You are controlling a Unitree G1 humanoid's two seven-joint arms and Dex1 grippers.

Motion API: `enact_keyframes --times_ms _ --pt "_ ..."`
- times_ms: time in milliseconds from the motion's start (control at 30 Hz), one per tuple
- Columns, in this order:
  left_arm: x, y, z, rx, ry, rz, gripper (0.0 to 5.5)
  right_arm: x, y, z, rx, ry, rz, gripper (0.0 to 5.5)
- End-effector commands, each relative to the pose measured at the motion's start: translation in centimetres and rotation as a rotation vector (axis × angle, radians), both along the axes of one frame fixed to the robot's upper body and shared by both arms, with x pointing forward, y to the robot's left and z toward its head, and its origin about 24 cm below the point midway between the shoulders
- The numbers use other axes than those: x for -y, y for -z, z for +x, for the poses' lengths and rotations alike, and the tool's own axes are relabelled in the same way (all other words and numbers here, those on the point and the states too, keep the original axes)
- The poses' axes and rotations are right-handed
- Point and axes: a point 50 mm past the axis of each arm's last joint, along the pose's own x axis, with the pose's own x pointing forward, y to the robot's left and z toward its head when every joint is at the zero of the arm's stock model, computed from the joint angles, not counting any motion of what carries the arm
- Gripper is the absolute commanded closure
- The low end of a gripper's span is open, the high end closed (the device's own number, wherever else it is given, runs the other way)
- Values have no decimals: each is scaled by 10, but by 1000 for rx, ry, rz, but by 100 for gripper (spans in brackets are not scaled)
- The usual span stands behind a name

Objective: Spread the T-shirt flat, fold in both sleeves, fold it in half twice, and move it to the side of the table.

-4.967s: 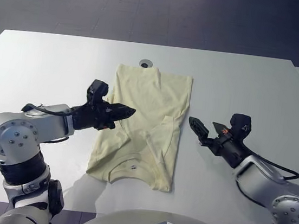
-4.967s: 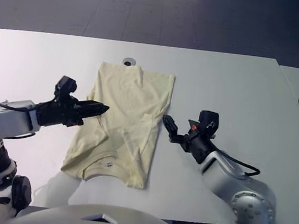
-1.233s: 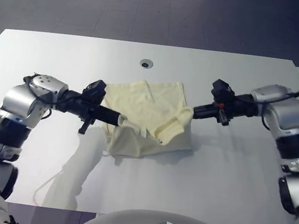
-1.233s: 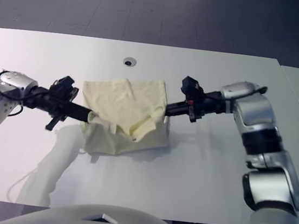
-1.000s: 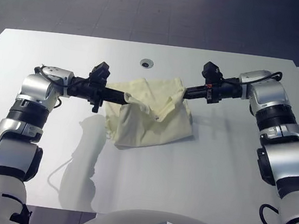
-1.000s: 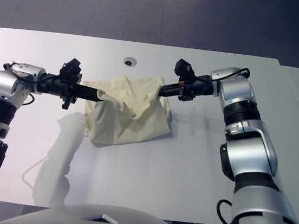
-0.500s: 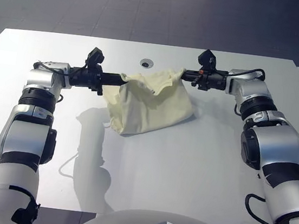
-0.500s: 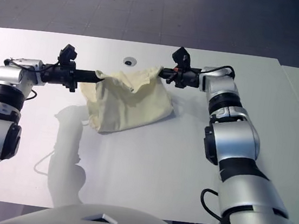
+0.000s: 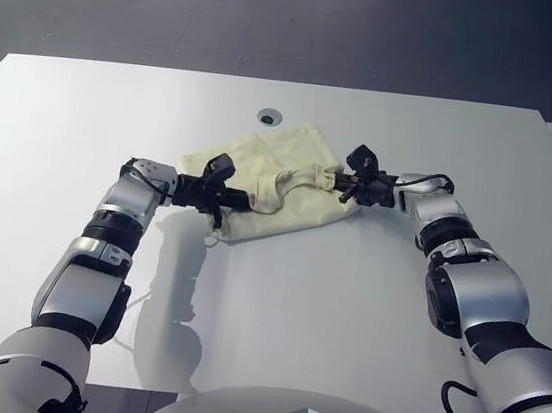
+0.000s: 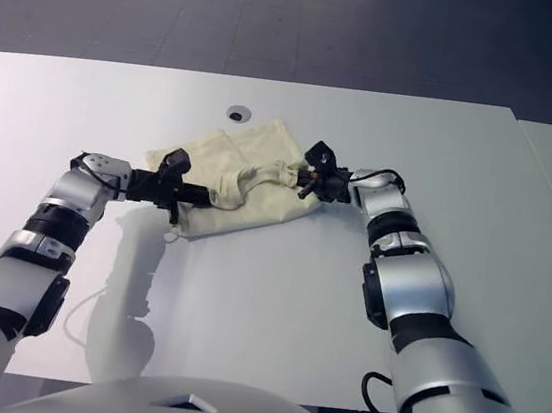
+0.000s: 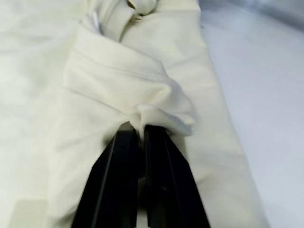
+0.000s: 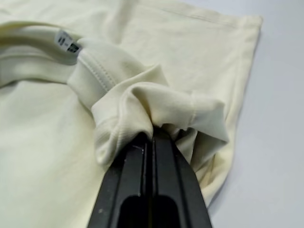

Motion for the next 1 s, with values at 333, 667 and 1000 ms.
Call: enact_keyframes --times_ms 333,667,1000 --pt "-17 -22 -56 -46 454 70 547 26 16 -138 -427 -588 -74 550" --pt "-33 -56 -80 -139 428 -89 547 11 -53 -158 -400 -475 169 550" --pt "-45 -68 -47 -245 107 -240 547 23 -63 -126 -440 -230 328 550"
